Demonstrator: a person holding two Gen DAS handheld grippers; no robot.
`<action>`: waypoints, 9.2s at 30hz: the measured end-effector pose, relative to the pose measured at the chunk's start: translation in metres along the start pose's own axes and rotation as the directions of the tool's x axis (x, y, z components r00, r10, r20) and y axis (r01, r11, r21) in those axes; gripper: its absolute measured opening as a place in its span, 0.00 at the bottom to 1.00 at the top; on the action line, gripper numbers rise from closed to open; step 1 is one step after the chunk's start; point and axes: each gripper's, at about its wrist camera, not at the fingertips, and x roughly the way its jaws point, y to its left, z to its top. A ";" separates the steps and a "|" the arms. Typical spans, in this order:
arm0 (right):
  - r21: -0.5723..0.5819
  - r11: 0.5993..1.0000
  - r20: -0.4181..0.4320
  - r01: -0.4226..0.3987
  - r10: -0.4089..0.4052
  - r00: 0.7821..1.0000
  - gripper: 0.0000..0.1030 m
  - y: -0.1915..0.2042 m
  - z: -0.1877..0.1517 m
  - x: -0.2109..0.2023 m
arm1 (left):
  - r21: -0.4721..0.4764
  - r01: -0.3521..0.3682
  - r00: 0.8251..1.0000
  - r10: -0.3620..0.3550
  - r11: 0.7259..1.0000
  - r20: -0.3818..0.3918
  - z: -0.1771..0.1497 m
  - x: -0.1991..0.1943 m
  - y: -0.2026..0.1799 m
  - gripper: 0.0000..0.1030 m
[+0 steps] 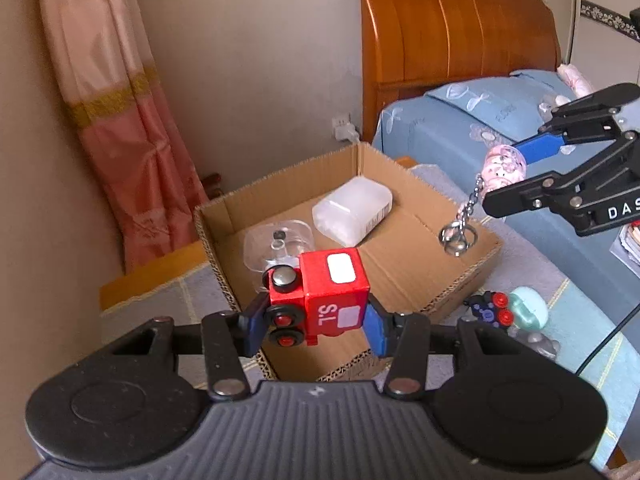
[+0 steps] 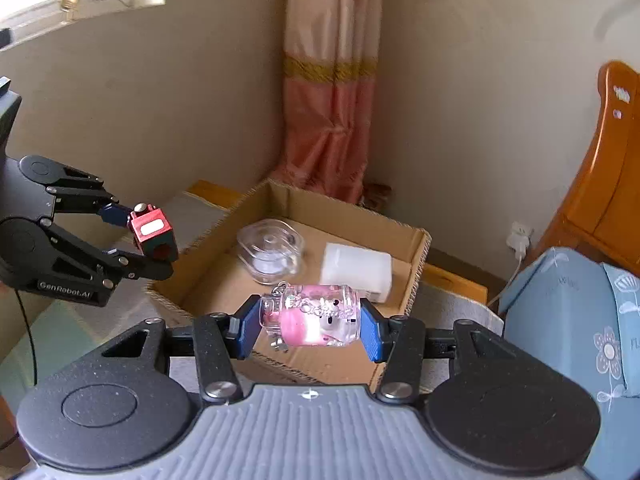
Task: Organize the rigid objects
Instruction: 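Drop the red train into the box with the left tool while the right tool drops the pink charm, then move both tools back toward the gold capsule jar and clear bottle, then grasp the gold capsule jar with the left tool while the right tool grasps the clear jar, then carry both jars over the box and release them inside with both tools, then move both tools back over the correction tape and grey toy dog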
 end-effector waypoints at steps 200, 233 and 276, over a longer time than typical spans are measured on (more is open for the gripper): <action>-0.002 0.999 0.042 0.036 -0.036 0.999 1.00 -0.011 -0.026 0.048 | 0.026 -0.050 0.997 0.048 0.998 0.067 -0.001 0.000 -0.019 0.90; 0.019 0.999 0.060 0.026 -0.027 0.998 1.00 -0.002 -0.073 -0.010 | -0.102 -0.116 0.993 0.118 0.988 0.015 0.009 0.041 -0.007 0.96; 0.070 0.998 -0.095 0.005 0.001 0.995 1.00 0.051 -0.218 0.019 | -0.007 0.022 0.996 -0.023 1.000 -0.086 -0.078 0.061 -0.129 0.99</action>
